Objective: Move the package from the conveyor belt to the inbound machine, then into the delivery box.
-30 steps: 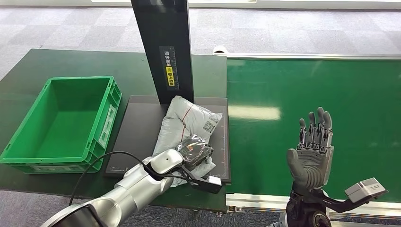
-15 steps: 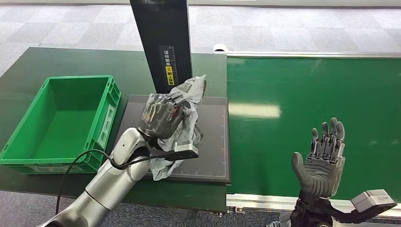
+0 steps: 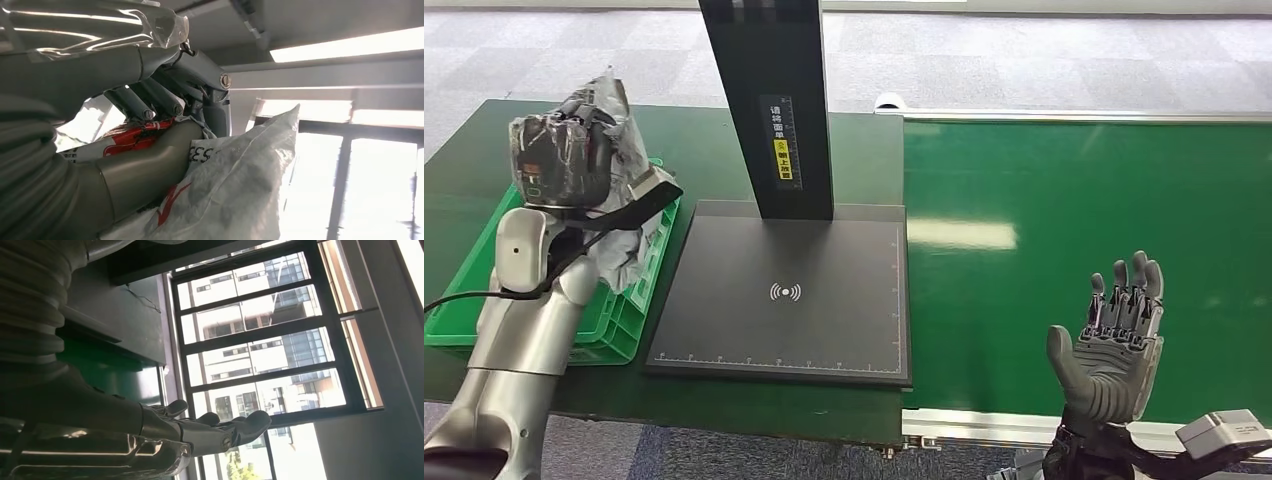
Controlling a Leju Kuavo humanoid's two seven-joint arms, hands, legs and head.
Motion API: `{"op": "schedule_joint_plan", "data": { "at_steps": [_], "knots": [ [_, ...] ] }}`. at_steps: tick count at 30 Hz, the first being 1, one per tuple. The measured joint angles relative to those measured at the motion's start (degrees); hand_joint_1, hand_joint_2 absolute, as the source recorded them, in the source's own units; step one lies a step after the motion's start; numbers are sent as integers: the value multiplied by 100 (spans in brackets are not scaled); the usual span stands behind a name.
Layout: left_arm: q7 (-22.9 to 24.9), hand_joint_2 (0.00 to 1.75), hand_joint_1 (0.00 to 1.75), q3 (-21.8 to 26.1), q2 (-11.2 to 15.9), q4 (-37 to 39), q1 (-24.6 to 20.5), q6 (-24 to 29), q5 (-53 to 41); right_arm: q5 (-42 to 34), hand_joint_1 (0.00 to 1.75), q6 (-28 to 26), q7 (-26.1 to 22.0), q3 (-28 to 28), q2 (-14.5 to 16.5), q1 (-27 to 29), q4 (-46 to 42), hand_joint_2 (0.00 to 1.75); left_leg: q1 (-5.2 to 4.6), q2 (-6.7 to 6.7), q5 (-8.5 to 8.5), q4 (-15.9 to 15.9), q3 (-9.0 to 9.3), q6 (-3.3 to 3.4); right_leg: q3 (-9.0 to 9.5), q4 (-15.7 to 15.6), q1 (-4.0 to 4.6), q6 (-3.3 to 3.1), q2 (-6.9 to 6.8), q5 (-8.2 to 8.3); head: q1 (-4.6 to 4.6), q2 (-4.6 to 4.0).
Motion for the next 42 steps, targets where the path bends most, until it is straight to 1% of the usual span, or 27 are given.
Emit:
{"op": "schedule_joint_plan", "data": {
  "at_steps": [2,5,9,13,15,17,21,24,26,28,31,32,34,38,40,42],
  "knots": [
    [6,175,175,199,199,593,-255,118,-35,-7,0,0,8,0,9,-1,-19,175,0,2,0,0,-1,0,-4,1,0,0,5,0,-1,0],
    [-12,175,175,347,359,1144,-464,205,-43,-9,0,-1,15,1,16,-4,-26,175,0,-1,0,0,-9,0,-7,1,0,0,3,-1,1,0],
    [-11,175,175,418,435,1527,-569,237,-69,-9,0,0,15,2,36,-6,-26,175,-2,-3,-2,0,-19,0,-13,-1,-2,0,2,-1,0,0],
    [0,175,175,446,445,1705,-608,238,-81,-9,0,0,15,3,53,-6,-26,175,-2,-3,-2,1,-20,0,-14,-2,-3,0,1,-1,-1,0],
    [138,175,175,447,467,1776,-629,187,-205,-9,0,1,16,3,56,-6,-26,175,-2,-2,-2,1,-20,0,-14,-2,-2,0,2,-1,-1,0],
    [384,175,175,452,542,1949,-690,59,-383,-19,0,15,27,5,57,-6,-26,175,-1,2,-3,1,-19,0,-15,-1,-1,0,6,-1,-1,0],
    [566,175,175,505,812,2790,-910,-153,-452,-82,0,111,42,25,55,-5,-20,175,5,8,-2,0,-17,-1,-18,1,5,-1,11,-1,-1,0],
    [709,175,175,553,996,3412,-982,-246,-478,-109,0,171,49,51,57,-10,7,175,7,7,-2,-1,-17,-2,-19,3,7,-2,11,-2,0,0],
    [710,175,87,592,1077,3718,-1002,-280,-447,-111,0,198,67,68,63,-27,27,175,7,6,-2,-1,-18,-2,-19,3,7,-2,10,-2,2,0],
    [475,175,0,655,1120,3923,-1020,-282,-253,-107,0,225,96,79,83,-56,46,175,6,4,-2,-1,-19,-2,-19,3,6,-2,9,-2,3,0],
    [-257,175,0,886,1086,4058,-1028,-256,413,-102,0,252,127,80,121,-101,79,175,4,1,-2,0,-19,-2,-18,2,4,-2,8,-2,2,0],
    [-381,175,0,958,1061,4078,-1028,-235,533,-104,0,263,135,80,131,-116,92,175,4,1,-2,0,-19,-2,-18,1,4,-2,8,-2,2,0],
    [-314,175,0,1023,1015,4119,-1038,-198,444,-108,0,285,153,81,151,-139,117,175,4,2,-2,0,-18,-2,-18,1,3,-2,8,-1,1,0],
    [97,175,0,957,965,4222,-1113,-197,14,-110,0,304,170,82,181,-146,152,175,5,2,-2,0,-18,-2,-19,2,5,-2,8,-1,2,0],
    [85,175,0,909,943,4271,-1157,-189,-17,-109,0,301,181,81,191,-145,163,175,6,2,-2,0,-18,-2,-19,2,6,-2,8,-1,1,0],
    [-98,175,0,882,910,4303,-1182,-167,108,-107,0,293,189,79,195,-143,168,175,6,2,-2,0,-18,-3,-20,2,6,-2,8,-1,1,0]
  ]
}}
